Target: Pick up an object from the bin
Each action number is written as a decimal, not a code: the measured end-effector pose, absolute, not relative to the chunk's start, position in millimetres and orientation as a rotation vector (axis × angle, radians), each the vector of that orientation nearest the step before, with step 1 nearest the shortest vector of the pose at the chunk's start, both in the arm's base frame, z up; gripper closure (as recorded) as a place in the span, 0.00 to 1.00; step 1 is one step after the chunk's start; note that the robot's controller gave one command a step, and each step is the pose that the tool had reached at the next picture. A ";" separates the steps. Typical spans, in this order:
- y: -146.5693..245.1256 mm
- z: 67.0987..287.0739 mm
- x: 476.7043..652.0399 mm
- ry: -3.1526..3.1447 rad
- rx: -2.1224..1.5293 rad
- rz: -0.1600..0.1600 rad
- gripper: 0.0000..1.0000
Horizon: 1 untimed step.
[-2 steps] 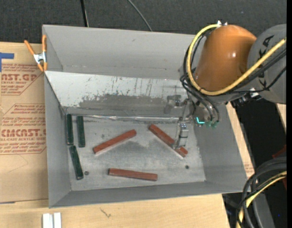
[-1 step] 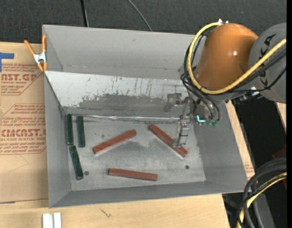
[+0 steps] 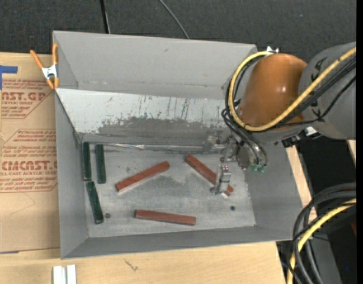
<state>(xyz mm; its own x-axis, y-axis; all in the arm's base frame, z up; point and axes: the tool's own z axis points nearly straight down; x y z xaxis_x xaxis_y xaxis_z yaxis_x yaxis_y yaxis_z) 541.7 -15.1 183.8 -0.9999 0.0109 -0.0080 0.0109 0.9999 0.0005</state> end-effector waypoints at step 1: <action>-25.0 116.7 547.3 3.132 0.152 0.002 0.00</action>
Offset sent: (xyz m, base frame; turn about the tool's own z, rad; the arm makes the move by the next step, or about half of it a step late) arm 0.0376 -0.0935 -0.1138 -0.0348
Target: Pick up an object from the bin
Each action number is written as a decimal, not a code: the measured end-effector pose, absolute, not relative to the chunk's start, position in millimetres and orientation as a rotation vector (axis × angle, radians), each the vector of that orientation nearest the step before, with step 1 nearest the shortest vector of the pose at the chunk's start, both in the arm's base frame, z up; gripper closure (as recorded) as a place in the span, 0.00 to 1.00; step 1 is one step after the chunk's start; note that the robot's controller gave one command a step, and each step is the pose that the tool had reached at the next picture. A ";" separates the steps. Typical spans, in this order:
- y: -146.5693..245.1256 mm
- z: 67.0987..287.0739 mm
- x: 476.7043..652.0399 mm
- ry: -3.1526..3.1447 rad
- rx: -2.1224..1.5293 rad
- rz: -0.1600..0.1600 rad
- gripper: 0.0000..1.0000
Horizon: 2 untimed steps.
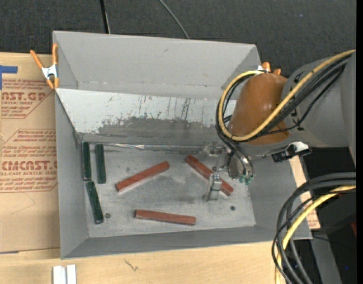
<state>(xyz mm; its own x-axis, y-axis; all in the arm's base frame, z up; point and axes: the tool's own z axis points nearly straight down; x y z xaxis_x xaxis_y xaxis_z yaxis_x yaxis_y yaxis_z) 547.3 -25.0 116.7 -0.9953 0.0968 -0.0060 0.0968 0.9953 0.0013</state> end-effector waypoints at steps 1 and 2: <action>-66.8 85.5 564.4 3.141 0.083 0.003 0.00; -76.1 72.5 566.1 3.112 0.393 -0.002 1.00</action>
Offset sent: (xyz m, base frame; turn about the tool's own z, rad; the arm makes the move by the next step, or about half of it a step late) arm 0.0167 -0.0487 -0.0467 0.1547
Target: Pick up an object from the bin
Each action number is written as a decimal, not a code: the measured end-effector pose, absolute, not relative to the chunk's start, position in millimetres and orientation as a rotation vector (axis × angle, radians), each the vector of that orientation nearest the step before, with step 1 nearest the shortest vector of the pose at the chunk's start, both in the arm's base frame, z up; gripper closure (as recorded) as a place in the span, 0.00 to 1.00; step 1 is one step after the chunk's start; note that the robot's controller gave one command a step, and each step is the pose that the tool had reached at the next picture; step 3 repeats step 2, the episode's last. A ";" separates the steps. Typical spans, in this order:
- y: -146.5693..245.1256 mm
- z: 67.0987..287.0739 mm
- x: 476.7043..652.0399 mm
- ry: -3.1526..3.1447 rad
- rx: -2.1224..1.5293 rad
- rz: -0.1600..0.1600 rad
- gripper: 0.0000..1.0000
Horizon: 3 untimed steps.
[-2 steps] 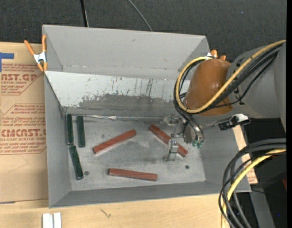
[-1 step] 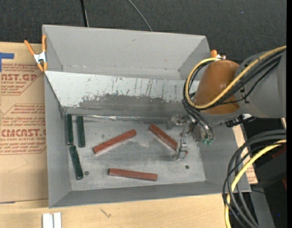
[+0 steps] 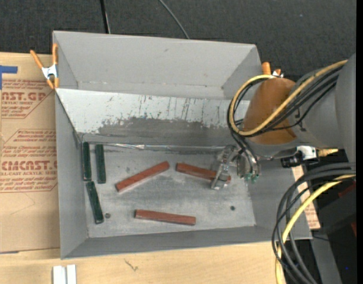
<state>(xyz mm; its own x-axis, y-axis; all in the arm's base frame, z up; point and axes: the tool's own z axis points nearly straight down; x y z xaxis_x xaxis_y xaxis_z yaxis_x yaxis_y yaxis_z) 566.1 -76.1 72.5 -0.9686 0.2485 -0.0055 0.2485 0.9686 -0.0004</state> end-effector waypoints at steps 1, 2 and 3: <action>-74.0 72.1 566.0 3.110 0.393 -0.001 1.00; -79.8 207.4 545.0 3.108 0.440 0.000 1.00; -79.8 207.4 545.0 3.108 0.440 0.000 1.00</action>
Offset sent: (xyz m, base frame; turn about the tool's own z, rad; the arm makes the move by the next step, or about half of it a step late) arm -0.0218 -0.0048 0.1351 0.0324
